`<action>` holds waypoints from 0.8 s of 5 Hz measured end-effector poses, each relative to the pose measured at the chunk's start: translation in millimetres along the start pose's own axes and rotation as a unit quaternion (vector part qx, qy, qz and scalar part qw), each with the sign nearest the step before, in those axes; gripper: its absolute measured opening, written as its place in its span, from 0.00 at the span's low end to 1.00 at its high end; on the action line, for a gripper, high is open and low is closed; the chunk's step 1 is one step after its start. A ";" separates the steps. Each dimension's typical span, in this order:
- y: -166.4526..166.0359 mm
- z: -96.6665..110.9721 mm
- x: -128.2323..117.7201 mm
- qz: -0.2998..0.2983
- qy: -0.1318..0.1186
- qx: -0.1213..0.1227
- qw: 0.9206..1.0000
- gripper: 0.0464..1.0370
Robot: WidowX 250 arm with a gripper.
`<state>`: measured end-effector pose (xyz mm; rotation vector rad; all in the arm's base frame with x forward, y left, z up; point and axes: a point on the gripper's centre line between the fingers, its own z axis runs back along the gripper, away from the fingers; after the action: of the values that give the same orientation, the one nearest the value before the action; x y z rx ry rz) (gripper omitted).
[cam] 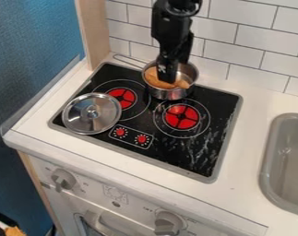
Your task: Move the yellow thing out of the silver pot to the right burner
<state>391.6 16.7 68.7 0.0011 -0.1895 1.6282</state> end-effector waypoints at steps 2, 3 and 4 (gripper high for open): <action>-12.8 -25.3 9.5 -0.017 -0.003 0.027 0.999 0.96; -16.0 -39.9 5.2 -0.031 0.001 0.043 0.999 0.96; -19.4 -45.3 -2.2 -0.043 0.006 0.048 0.998 0.96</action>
<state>416.2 21.2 26.2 0.0712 -0.1011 1.5490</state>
